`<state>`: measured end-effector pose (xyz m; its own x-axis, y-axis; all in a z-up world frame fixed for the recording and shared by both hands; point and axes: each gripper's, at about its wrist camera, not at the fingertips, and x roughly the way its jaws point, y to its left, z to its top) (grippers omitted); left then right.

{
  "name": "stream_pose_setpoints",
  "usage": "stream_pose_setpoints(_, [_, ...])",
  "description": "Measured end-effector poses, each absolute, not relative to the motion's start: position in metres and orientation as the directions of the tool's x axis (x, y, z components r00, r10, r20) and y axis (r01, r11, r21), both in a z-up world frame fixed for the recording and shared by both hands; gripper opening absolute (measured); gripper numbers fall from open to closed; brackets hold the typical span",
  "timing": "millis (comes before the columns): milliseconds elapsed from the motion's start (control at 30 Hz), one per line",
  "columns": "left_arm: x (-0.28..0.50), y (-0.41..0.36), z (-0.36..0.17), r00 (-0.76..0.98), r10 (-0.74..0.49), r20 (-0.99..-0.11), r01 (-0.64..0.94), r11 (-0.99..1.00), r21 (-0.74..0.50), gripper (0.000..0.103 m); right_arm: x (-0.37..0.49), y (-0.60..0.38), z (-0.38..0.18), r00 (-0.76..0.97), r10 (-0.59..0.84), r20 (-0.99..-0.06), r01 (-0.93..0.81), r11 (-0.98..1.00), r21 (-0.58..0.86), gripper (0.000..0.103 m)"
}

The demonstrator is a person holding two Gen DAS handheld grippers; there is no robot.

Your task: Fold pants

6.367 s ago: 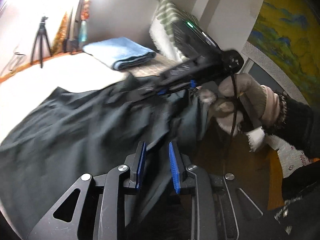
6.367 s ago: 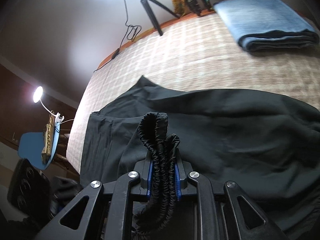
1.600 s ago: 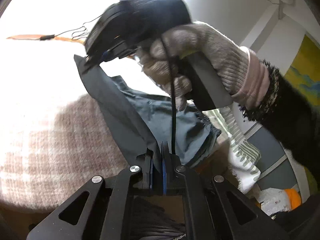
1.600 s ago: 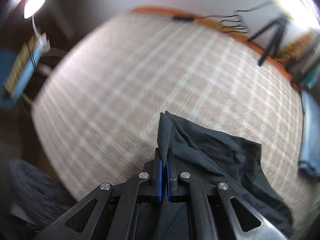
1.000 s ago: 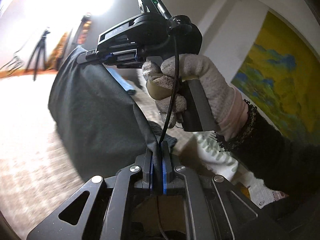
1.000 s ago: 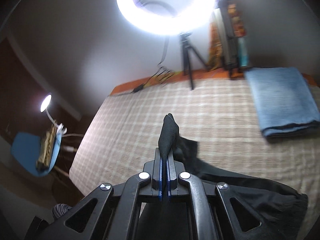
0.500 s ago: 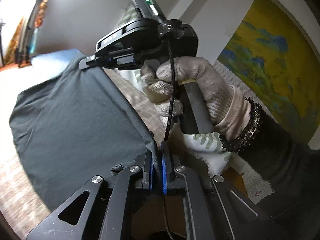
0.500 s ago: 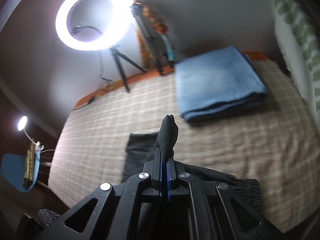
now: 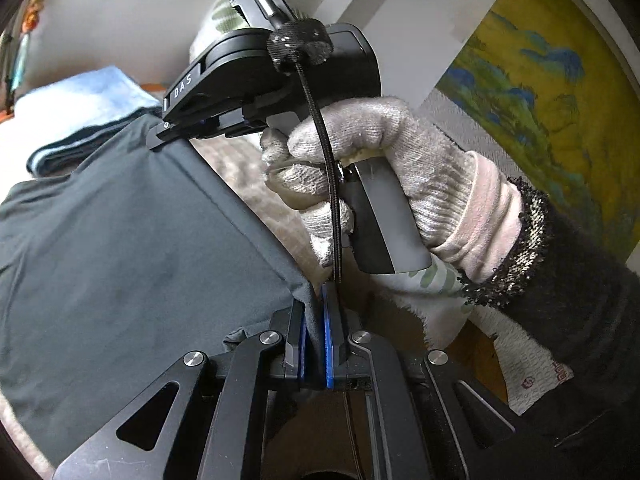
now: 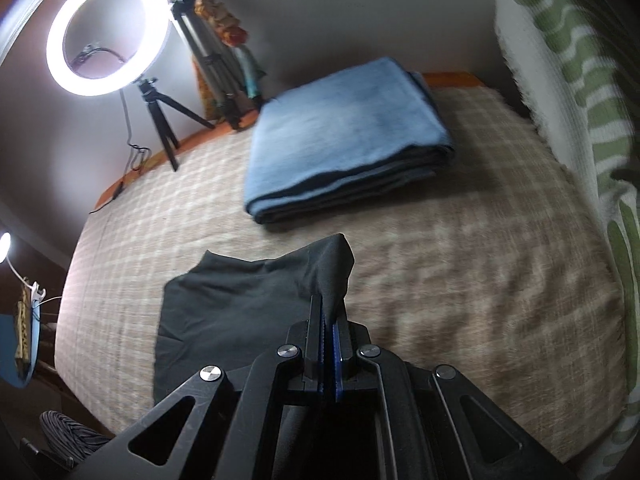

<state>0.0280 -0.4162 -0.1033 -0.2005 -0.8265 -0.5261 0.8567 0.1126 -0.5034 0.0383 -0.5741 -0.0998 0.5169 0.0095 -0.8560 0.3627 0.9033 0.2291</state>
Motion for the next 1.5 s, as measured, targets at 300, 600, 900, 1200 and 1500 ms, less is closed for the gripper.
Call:
stream_pose_setpoints(300, [0.015, -0.418, -0.115, -0.215, -0.772, -0.599, 0.853, 0.150, -0.500, 0.016, 0.039, -0.589, -0.133, 0.500, 0.015, -0.866, 0.366, 0.902, 0.227, 0.000])
stream_pose_setpoints(600, [-0.004, -0.371, -0.103, -0.234, -0.750, -0.619, 0.866, 0.128, -0.483, 0.017, 0.027, -0.590, -0.133, 0.524, -0.036, -0.851, 0.364, 0.913, 0.185, 0.019])
stream_pose_setpoints(900, [0.044, -0.286, -0.099, -0.056, -0.761, -0.646, 0.880, 0.268, -0.392, 0.017, -0.034, -0.555, -0.079, 0.628, -0.057, -0.776, 0.291, 0.942, 0.166, 0.032])
stream_pose_setpoints(1200, [0.063, -0.276, -0.120, -0.033, -0.734, -0.678, 0.853, 0.333, -0.402, 0.017, -0.079, -0.494, -0.120, 0.553, 0.009, -0.833, 0.190, 0.972, 0.137, 0.032])
stream_pose_setpoints(1500, [0.026, -0.288, -0.154, -0.094, -0.683, -0.724, 0.874, 0.292, -0.389, 0.017, -0.092, -0.497, -0.146, 0.474, -0.053, -0.879, 0.193, 0.980, 0.046, 0.032])
